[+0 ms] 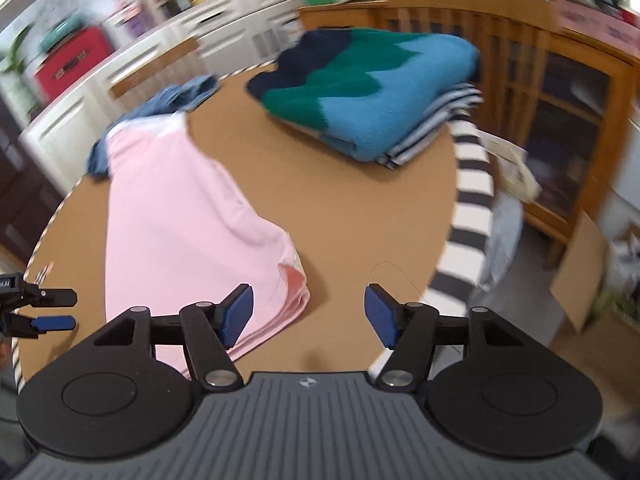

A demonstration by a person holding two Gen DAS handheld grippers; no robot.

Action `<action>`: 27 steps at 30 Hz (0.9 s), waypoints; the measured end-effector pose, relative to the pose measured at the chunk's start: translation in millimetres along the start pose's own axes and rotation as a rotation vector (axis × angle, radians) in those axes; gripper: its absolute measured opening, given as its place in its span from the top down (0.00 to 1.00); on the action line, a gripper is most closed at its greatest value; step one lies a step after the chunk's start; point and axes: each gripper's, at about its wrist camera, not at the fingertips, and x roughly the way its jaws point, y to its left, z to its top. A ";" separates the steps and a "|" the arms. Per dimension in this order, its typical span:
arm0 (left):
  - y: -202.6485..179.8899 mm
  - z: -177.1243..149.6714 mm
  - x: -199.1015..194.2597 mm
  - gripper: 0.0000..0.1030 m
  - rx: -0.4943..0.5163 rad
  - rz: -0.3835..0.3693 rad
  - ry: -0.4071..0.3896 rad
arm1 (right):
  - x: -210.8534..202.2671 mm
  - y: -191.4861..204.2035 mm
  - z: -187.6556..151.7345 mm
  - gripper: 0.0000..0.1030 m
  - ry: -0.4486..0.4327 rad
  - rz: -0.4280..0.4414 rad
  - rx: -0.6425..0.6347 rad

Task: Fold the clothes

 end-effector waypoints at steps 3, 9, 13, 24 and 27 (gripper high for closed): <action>-8.8 -14.5 1.2 0.24 -0.048 0.031 -0.013 | 19.8 -16.0 19.7 0.38 0.033 0.095 -0.054; -34.9 -58.7 -4.3 0.22 -0.281 0.109 -0.132 | 53.4 -41.2 65.7 0.38 0.132 0.307 -0.183; -58.1 -85.0 -1.6 0.22 -0.337 0.182 -0.187 | 66.8 -50.6 81.4 0.37 0.229 0.411 -0.203; -54.4 -135.7 -16.7 0.22 -0.530 0.084 -0.194 | 81.1 -46.9 74.2 0.46 0.436 0.504 -0.137; -48.6 -132.7 -16.8 0.22 -0.550 0.058 -0.169 | 80.0 -35.5 71.5 0.47 0.446 0.501 -0.180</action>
